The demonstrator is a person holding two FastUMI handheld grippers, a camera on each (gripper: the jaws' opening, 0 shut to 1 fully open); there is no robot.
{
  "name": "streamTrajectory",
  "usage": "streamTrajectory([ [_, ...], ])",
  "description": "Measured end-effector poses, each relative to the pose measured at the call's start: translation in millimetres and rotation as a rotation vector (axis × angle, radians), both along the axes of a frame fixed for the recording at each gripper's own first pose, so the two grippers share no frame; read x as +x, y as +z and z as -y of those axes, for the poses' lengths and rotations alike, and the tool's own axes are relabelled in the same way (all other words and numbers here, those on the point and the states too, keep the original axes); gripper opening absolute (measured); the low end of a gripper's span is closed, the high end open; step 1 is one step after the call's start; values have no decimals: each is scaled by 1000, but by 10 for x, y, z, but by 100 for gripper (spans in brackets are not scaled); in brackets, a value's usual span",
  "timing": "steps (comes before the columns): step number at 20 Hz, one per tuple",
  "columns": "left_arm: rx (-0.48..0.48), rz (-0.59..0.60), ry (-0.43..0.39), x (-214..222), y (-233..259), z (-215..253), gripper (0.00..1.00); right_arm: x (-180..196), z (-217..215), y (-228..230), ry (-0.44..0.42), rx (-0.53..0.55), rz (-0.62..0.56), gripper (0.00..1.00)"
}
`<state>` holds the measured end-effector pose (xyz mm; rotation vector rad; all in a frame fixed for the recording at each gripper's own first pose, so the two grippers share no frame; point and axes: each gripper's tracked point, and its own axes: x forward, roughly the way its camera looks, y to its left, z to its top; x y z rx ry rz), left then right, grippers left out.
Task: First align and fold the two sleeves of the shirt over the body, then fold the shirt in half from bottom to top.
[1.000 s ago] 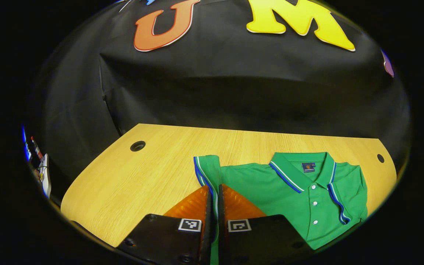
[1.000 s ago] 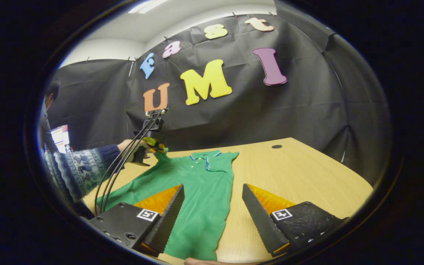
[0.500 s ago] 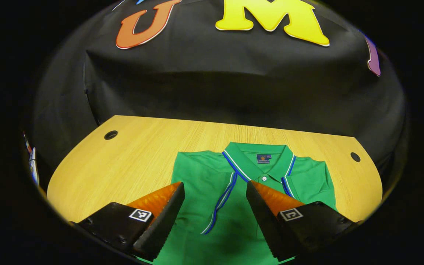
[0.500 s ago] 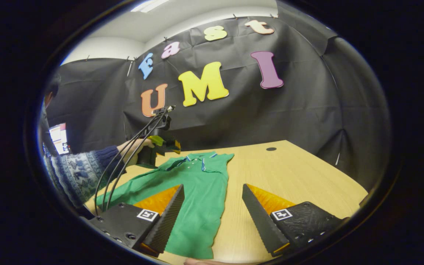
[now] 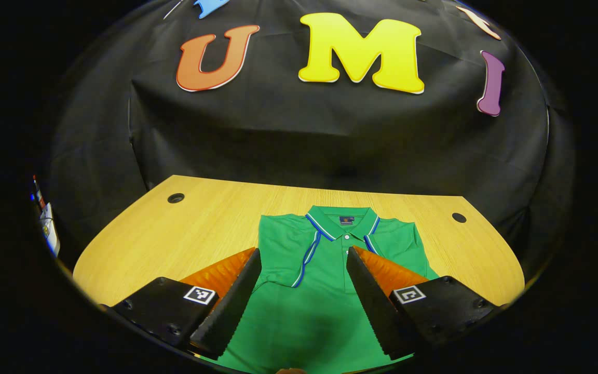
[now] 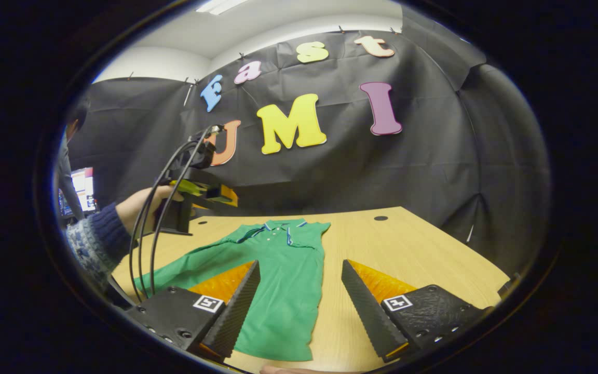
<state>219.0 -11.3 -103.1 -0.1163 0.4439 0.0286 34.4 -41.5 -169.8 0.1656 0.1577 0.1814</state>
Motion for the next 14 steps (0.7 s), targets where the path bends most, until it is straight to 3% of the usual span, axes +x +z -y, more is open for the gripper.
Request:
streamTrajectory([
  [2, -1, 29, 1, -278, 74, -83, 100, -55, 1, 17, -12, -9, 5, 96],
  [4, 11, 64, 15, -547, 104, -203, 100, -108, -22, 27, -17, -19, 9, 91],
  [6, 42, 99, 38, -823, 120, -356, 100, -157, -20, 10, -25, -39, 11, 96],
  [7, 53, 118, 42, -961, 116, -396, 100, -186, -26, 0, -28, -47, 12, 91],
  [8, 58, 126, 43, -1118, 89, -417, 100, -208, -25, -13, -31, -53, 9, 96],
  [14, 23, 166, 62, -1924, -279, -508, 100, -364, 4, -242, -63, -87, -39, 96],
])
